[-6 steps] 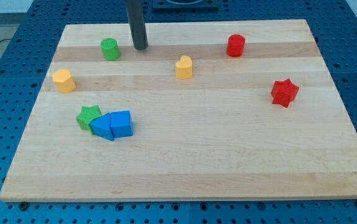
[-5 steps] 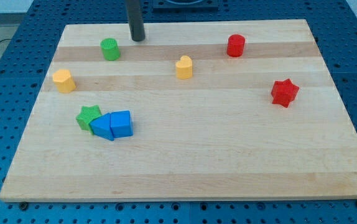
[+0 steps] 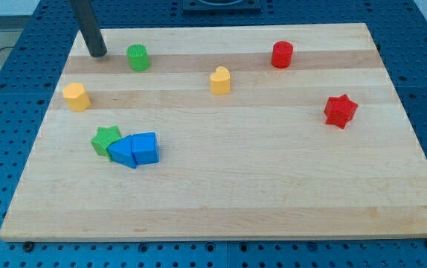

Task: Push the green circle left to the yellow heart

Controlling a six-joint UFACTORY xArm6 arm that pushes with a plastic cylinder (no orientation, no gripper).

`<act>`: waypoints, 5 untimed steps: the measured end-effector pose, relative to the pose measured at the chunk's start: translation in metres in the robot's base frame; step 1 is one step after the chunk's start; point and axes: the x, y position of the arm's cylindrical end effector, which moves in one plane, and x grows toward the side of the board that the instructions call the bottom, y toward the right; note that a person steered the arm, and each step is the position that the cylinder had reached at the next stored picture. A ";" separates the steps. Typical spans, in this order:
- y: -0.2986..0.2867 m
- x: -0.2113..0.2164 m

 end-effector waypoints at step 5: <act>0.077 0.041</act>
